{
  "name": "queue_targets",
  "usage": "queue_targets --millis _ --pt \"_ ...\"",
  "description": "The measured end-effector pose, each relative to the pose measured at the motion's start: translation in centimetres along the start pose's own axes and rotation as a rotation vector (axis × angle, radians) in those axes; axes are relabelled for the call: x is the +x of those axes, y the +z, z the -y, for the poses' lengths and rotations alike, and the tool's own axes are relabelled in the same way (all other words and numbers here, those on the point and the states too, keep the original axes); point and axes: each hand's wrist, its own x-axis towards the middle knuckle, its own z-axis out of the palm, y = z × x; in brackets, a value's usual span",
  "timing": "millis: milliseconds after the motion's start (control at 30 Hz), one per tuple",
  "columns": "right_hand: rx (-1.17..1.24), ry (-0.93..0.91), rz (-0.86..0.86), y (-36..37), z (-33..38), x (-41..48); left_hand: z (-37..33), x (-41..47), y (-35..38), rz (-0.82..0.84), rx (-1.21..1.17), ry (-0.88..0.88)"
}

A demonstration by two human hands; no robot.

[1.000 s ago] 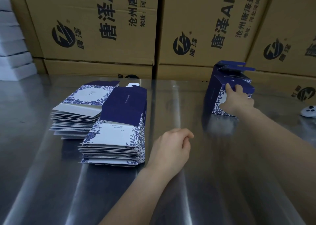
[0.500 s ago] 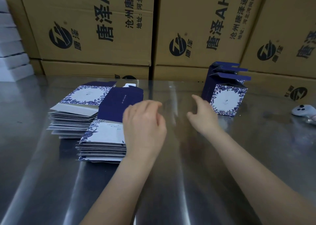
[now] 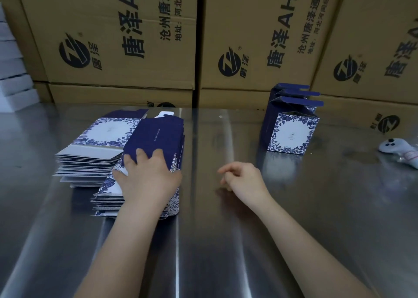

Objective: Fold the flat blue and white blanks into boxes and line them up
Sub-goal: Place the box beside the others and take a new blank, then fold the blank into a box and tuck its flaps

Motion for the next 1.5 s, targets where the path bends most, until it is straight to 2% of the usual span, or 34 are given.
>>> queue_targets --millis 133,333,467,533,667,767,900,1000,1133,1233,1333,1500 --pt "-0.020 -0.030 0.018 0.1 0.1 -0.2 -0.2 -0.2 0.3 0.006 0.081 0.019" --pt "-0.050 -0.047 0.024 0.1 0.3 -0.2 -1.0 -1.0 0.1 0.000 0.067 0.045" --pt "0.021 -0.032 0.026 0.1 0.7 -0.4 -2.2 -2.0 0.1 -0.043 0.029 0.082" --pt "0.180 -0.002 0.054 0.1 1.2 -0.5 -2.9 -2.7 0.3 -0.071 0.024 0.114" --pt "0.731 0.173 0.210 -0.1 2.7 -0.7 -4.2 -4.2 1.0 -0.110 0.039 0.202" --pt "0.958 0.249 0.341 -0.3 3.2 -0.9 -5.1 -5.2 1.7 -0.112 0.043 0.279" --pt "1.130 0.261 0.238 -0.7 3.1 -0.9 -5.9 -6.1 2.4 -0.099 0.032 0.379" --pt "1.169 0.305 0.153 -1.0 2.4 -0.5 -6.0 -6.3 2.5 -0.115 -0.104 0.433" --pt "1.214 0.389 0.110 -1.9 1.8 -0.2 -5.6 -5.6 1.9 -0.283 -0.362 0.452" --pt "1.197 0.429 0.065 -2.7 1.4 0.0 -5.0 -4.5 1.3 -0.392 -0.506 0.338" --pt "1.210 0.374 0.048 -3.5 1.2 0.2 -4.0 -3.2 0.6 -0.449 -0.693 0.192" --pt "1.182 0.245 0.032 -4.6 1.1 0.3 -2.4 -1.4 -0.4 -0.373 -1.095 0.008"
